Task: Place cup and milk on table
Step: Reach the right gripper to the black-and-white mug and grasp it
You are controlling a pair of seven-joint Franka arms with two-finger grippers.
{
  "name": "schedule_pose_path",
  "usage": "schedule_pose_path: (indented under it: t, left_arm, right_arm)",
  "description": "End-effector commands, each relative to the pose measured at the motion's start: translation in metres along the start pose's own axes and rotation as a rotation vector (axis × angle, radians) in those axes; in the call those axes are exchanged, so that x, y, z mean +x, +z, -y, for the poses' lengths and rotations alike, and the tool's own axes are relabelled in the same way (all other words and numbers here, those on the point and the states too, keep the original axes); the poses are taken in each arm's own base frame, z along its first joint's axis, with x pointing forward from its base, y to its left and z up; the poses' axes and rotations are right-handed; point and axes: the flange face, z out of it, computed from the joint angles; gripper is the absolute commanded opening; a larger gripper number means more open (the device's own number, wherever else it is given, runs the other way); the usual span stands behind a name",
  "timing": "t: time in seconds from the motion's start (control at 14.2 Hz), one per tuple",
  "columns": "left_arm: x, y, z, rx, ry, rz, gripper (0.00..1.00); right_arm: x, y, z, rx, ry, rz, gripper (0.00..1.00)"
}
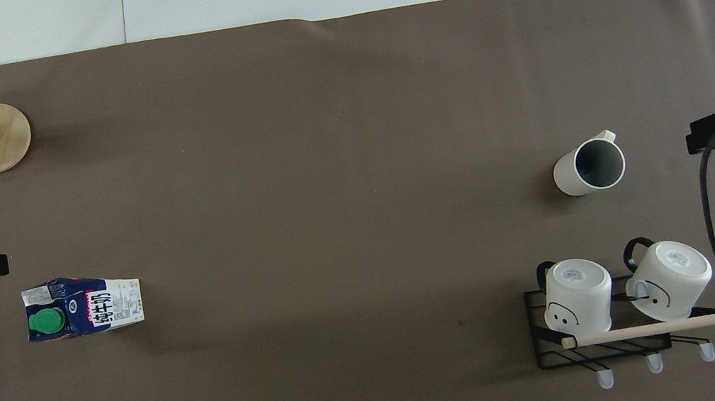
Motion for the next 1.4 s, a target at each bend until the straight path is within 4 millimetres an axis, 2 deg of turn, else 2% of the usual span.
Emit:
schedule_pose_path:
  t: [0.0, 0.14, 0.63, 0.84, 0.98, 1.19, 1.33]
  left_arm:
    - [-0.002, -0.005, 0.003, -0.014, -0.011, 0.003, 1.0]
    - [-0.002, -0.005, 0.003, -0.014, -0.011, 0.003, 1.0]
    - [-0.002, -0.005, 0.003, -0.014, -0.011, 0.003, 1.0]
    - [-0.002, -0.005, 0.003, -0.014, -0.011, 0.004, 1.0]
    - [-0.002, -0.005, 0.003, -0.014, -0.012, 0.003, 1.0]
    - [-0.002, -0.005, 0.003, -0.014, -0.011, 0.004, 1.0]
    - [-0.002, -0.005, 0.003, -0.014, -0.011, 0.004, 1.0]
  right_arm:
    - [0.0, 0.036, 0.012, 0.0, -0.001, -0.005, 1.0]
    - [0.002, 0.061, 0.015, 0.0, 0.008, -0.004, 1.0]
    - [0.026, 0.175, 0.042, -0.004, 0.003, -0.007, 1.0]
    - [0.029, 0.201, 0.046, -0.003, -0.003, -0.013, 1.0]
    - [0.034, 0.227, 0.048, -0.006, -0.006, -0.009, 1.0]
    - [0.028, 0.258, 0.047, -0.007, -0.014, 0.002, 1.0]
    - [0.027, 0.279, 0.039, -0.006, -0.007, -0.007, 1.0]
